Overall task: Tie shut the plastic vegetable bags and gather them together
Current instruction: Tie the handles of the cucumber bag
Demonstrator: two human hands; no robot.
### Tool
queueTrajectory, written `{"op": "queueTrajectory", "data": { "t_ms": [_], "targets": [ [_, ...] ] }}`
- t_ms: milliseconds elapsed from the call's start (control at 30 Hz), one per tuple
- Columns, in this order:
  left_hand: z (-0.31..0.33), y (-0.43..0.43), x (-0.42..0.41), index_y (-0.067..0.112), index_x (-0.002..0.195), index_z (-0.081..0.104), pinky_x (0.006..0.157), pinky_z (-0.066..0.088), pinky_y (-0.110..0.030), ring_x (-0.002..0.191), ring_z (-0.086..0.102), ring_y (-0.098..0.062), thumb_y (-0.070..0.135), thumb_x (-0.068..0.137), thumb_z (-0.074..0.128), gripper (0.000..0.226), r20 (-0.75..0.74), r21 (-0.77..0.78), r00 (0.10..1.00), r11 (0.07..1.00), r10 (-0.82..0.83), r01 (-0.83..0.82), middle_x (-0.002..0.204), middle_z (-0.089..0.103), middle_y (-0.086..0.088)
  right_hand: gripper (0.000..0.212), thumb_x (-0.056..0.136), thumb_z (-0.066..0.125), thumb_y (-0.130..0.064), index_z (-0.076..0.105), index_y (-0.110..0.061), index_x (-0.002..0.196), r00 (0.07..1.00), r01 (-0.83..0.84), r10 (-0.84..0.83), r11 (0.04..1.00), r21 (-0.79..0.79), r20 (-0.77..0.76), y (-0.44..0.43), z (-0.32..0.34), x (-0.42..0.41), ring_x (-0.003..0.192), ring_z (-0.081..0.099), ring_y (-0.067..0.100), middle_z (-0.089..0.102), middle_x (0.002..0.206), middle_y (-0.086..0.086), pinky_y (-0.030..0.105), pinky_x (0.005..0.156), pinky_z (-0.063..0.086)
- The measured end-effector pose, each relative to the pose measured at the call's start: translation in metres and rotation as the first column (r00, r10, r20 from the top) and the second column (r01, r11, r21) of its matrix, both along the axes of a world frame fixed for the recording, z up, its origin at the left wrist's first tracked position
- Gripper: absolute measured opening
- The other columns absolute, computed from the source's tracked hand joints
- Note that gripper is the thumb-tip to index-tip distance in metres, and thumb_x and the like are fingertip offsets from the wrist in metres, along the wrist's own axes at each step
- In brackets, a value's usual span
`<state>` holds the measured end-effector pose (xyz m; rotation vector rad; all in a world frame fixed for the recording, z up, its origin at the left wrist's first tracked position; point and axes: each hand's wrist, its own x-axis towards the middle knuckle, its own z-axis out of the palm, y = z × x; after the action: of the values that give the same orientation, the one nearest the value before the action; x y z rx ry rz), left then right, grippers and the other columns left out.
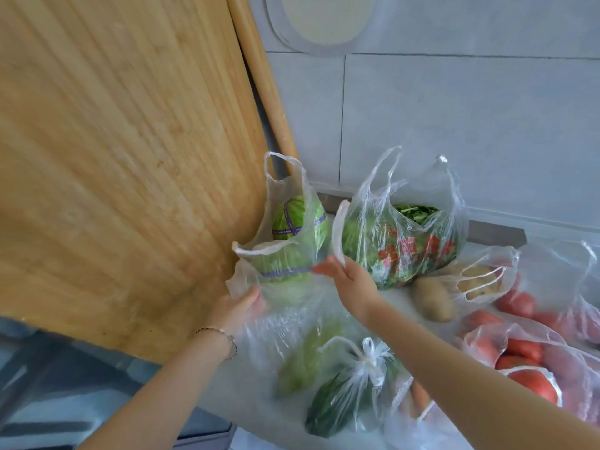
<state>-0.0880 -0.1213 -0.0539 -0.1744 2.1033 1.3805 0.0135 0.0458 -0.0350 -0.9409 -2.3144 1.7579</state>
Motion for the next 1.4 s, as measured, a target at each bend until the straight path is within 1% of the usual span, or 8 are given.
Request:
{"op": "queueTrajectory", "data": {
  "t_ms": [100, 200, 367, 533, 700, 900, 1067, 1400],
  "targets": [
    [0.001, 0.005, 0.012, 0.012, 0.097, 0.067, 0.088, 0.041, -0.020, 0.100, 0.060, -0.010, 0.036, 0.092, 0.046, 0.033, -0.255, 0.158, 0.957, 0.970, -0.141, 0.186, 0.096, 0.068, 0.009, 0.039, 0.097, 0.036, -0.034, 0.067, -0.023, 0.075, 0.998, 0.033, -0.031, 0.999, 0.041, -0.054, 0.006, -0.005, 0.027, 0.053, 0.056, 0.017, 0.068, 0.086, 0.023, 0.027, 0.055, 0.042],
    [0.009, 0.021, 0.025, 0.013, 0.091, 0.068, 0.094, 0.045, -0.017, 0.104, 0.062, -0.006, 0.032, 0.094, 0.038, 0.036, -0.256, 0.449, 0.948, 0.846, -0.189, 0.289, 0.097, 0.074, 0.005, 0.040, 0.097, 0.037, -0.026, 0.066, -0.019, 0.070, 0.973, 0.111, -0.123, 0.991, -0.073, -0.194, 0.007, -0.005, 0.047, 0.090, 0.063, 0.022, 0.073, 0.086, 0.002, 0.030, 0.088, 0.043],
    [0.020, 0.056, 0.037, 0.014, 0.055, 0.040, 0.059, 0.054, -0.027, 0.038, 0.041, -0.013, 0.028, 0.089, 0.047, 0.037, -0.020, 0.690, 0.983, 0.709, -0.185, 0.147, 0.040, 0.038, 0.005, 0.036, 0.099, 0.028, -0.015, 0.043, -0.007, 0.067, 0.858, 0.204, -0.381, 0.868, -0.453, -0.344, 0.009, -0.001, 0.064, 0.047, 0.052, 0.015, 0.042, 0.043, -0.005, 0.024, 0.068, 0.053],
    [0.026, 0.082, 0.052, 0.013, 0.076, 0.049, 0.033, 0.026, -0.013, 0.030, 0.024, -0.003, 0.055, 0.090, 0.011, 0.059, 0.087, 0.603, 0.949, 0.774, -0.304, 0.193, 0.037, 0.032, 0.008, 0.041, 0.098, 0.025, -0.040, 0.045, -0.014, 0.072, 0.893, 0.364, -0.436, 0.846, -0.389, -0.113, 0.011, -0.006, 0.060, 0.041, 0.026, 0.009, 0.027, 0.040, -0.010, 0.020, 0.042, 0.033],
    [0.023, 0.092, 0.063, 0.005, 0.064, 0.045, 0.034, 0.017, -0.011, 0.030, 0.019, -0.003, 0.024, 0.094, 0.043, 0.036, -0.085, 0.428, 0.950, 0.850, -0.302, 0.308, 0.048, 0.032, 0.000, 0.033, 0.100, 0.026, -0.028, 0.055, -0.018, 0.087, 0.908, 0.389, -0.419, 0.829, -0.402, 0.017, 0.013, -0.017, 0.057, 0.037, 0.024, 0.005, 0.029, 0.046, -0.008, 0.019, 0.039, 0.023],
    [0.011, 0.094, 0.073, 0.008, 0.069, 0.058, 0.031, 0.023, -0.012, 0.028, 0.027, -0.002, 0.007, 0.083, 0.062, 0.015, 0.052, 0.328, 0.964, 0.916, -0.260, 0.230, 0.045, 0.050, 0.003, 0.031, 0.089, 0.045, -0.004, 0.053, -0.012, 0.060, 0.961, 0.265, -0.275, 0.946, -0.186, -0.031, 0.004, -0.018, 0.061, 0.041, 0.027, 0.007, 0.035, 0.042, -0.005, 0.024, 0.045, 0.025],
    [0.010, 0.099, 0.073, 0.010, 0.080, 0.063, 0.032, 0.024, -0.014, 0.030, 0.029, -0.003, 0.004, 0.085, 0.058, 0.010, 0.143, 0.219, 0.935, 0.932, -0.323, 0.289, 0.042, 0.045, 0.003, 0.024, 0.086, 0.057, -0.025, 0.063, -0.014, 0.064, 0.975, 0.093, -0.139, 0.964, -0.250, -0.171, -0.001, -0.014, 0.068, 0.052, 0.043, 0.002, 0.049, 0.053, -0.006, 0.014, 0.056, 0.035],
    [0.004, 0.099, 0.086, 0.009, 0.080, 0.066, 0.053, 0.043, -0.023, 0.048, 0.049, -0.004, 0.022, 0.093, 0.045, 0.028, -0.533, 0.039, 0.696, 0.807, -0.481, 0.589, 0.060, 0.061, 0.003, 0.034, 0.091, 0.055, -0.020, 0.054, -0.011, 0.058, 0.800, 0.539, -0.600, 0.731, -0.419, -0.016, 0.018, -0.023, 0.059, 0.035, 0.034, 0.007, 0.043, 0.040, -0.003, 0.019, 0.041, 0.030]
  ]
}}
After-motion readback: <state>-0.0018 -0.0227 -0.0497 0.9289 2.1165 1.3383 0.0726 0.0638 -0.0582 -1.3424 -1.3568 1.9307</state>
